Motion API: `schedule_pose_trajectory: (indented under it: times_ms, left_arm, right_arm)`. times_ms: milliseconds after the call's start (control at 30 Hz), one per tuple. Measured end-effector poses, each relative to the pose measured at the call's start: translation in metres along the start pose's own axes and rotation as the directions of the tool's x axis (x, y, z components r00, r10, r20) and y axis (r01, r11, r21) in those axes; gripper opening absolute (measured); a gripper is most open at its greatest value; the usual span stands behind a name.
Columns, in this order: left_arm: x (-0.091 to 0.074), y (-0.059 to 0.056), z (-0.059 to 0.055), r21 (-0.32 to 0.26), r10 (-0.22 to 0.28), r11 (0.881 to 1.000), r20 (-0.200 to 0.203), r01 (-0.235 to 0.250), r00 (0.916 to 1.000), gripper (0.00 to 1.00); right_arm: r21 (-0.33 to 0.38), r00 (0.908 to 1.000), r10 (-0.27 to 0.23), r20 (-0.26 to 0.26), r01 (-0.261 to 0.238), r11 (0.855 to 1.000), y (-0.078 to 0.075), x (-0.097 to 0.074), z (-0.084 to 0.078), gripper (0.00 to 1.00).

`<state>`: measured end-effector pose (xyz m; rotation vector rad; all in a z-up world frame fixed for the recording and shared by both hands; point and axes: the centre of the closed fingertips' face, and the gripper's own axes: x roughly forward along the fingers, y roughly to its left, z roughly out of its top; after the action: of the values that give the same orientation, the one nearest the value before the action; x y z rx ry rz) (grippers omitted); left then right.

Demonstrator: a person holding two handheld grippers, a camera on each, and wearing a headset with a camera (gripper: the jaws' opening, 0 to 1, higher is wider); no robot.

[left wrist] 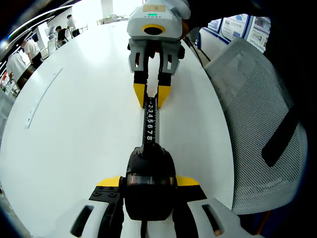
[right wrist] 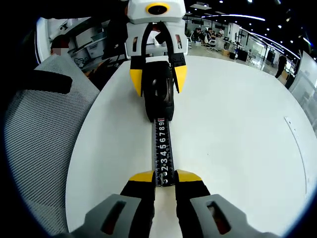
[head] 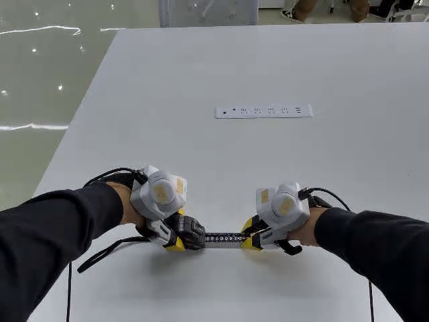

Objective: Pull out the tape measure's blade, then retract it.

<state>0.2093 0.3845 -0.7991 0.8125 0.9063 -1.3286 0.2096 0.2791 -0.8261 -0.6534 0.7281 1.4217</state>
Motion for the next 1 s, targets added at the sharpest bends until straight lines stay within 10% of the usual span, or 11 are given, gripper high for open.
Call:
schedule_pose_trajectory:
  times_ms: [1000]
  left_arm:
    - [0.000, 0.001, 0.000, -0.004, 0.001, 1.000, 0.002, -0.001, 1.0000, 0.34]
  right_arm:
    - [0.023, 0.9991, -0.032, -0.028, 0.033, 0.999, -0.004, -0.027, -0.032, 0.11]
